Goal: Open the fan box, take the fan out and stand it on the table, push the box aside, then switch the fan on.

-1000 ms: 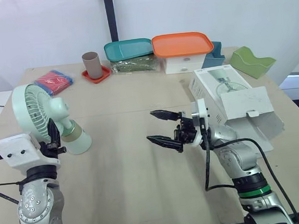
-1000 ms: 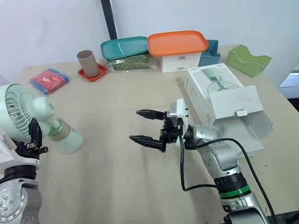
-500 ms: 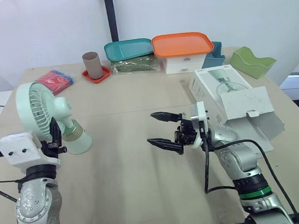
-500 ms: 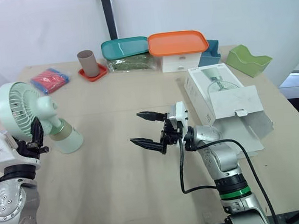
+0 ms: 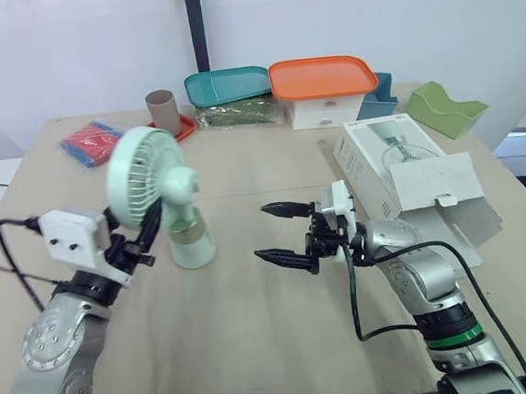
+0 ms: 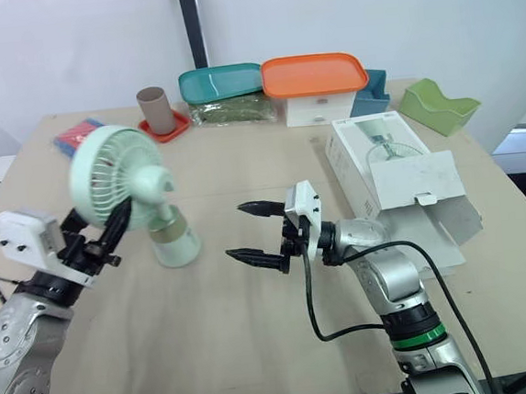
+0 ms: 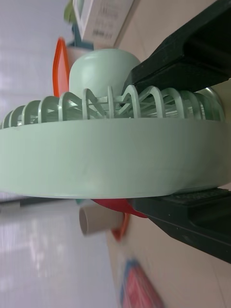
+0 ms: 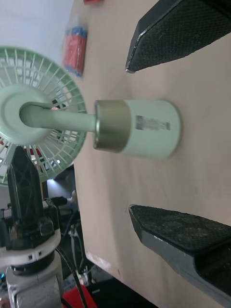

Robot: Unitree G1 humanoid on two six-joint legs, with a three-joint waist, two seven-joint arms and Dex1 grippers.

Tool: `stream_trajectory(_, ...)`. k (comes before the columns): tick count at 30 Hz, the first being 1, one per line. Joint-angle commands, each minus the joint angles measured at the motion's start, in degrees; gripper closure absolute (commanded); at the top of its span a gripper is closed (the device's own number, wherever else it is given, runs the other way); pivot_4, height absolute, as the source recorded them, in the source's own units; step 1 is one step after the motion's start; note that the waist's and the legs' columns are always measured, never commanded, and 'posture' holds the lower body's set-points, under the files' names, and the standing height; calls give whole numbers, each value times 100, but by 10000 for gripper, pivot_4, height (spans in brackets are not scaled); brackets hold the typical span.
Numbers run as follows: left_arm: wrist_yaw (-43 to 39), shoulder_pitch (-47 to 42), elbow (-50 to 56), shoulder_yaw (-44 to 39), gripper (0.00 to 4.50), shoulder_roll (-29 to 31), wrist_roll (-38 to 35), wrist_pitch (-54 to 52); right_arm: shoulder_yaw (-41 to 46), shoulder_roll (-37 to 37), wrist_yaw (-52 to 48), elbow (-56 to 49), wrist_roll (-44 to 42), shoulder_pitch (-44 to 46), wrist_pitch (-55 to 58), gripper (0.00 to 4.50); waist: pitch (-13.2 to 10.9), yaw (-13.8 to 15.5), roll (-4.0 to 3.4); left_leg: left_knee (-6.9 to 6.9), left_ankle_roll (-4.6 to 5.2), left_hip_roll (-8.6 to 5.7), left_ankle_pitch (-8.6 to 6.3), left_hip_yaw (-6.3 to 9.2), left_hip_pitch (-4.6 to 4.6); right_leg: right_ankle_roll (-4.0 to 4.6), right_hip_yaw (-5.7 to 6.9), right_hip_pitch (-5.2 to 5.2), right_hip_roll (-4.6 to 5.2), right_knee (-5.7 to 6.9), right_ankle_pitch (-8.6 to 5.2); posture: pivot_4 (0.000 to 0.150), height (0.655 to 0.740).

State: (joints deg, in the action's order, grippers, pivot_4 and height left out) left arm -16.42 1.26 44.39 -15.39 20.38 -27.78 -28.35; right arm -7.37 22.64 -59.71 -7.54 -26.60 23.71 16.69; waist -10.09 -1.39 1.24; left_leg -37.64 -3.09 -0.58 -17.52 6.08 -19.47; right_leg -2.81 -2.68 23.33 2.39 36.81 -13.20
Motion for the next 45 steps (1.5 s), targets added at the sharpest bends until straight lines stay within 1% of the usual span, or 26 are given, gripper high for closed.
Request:
stream_trajectory(1,-814,-652,-318,424,24999,343,-331,96,46,-73,641,-613,37,70,398,0,0,0,0,0,-1,0,0,1,-1,0,0,0,-1,0,0,1500,7400)
stream_trajectory(5,-1136,-980,-655,652,24999,441,-396,139,67,-101,1046,-834,75,27,683,0,0,-4,-1,0,-3,0,0,0,-1,1,0,3,-1,0,0,1500,7400)
stream_trajectory(9,-1386,-1138,-975,806,24999,439,-265,350,133,-120,1500,-1044,95,-1,1027,0,0,-1,-1,0,-3,1,1,1,-2,2,0,4,-2,1,1,1500,7400)
stream_trajectory(13,-1355,-1187,-1167,809,24999,315,-224,520,77,-48,1775,-1233,175,-52,1248,0,0,5,-1,0,-3,-1,1,3,-2,2,0,3,1,1,1,1500,7400)
stream_trajectory(17,-1147,-1154,-1237,778,24999,92,-272,585,-107,-154,2369,-1570,349,47,1821,0,0,5,-1,0,-4,-2,2,5,-3,2,2,2,2,1,1,1500,7400)
stream_trajectory(25,-1151,-1155,-1252,788,24999,84,-345,543,-382,-467,2969,-1923,417,182,2390,0,0,1,-1,0,-5,-1,2,6,-4,1,2,3,1,1,1,1500,7400)
stream_trajectory(28,-1154,-1154,-1247,806,24999,83,-360,523,-460,-543,3063,-1878,473,246,2443,7153,0,2,-1,0,-5,0,2,8,-3,1,4,3,-1,1,1,1500,7400)
stream_trajectory(29,-1155,-1153,-1248,809,24999,82,-362,521,-480,-556,3086,-1861,489,265,2452,12676,0,2,-1,0,-5,-1,2,8,-4,1,4,3,1,1,1,1500,7400)
stream_trajectory(30,-1148,-1158,-1254,822,24999,75,-352,520,-490,-603,3141,-1825,504,318,2468,16314,1,2,-1,0,-6,-2,2,7,-4,1,4,3,1,1,1,1500,7400)
stream_trajectory(45,-1062,-1104,-1205,931,24999,25,-308,516,-502,-788,3365,-1656,510,518,2768,16314,1,2,-2,0,-5,-1,2,10,-4,1,6,2,1,1,0,1500,7400)
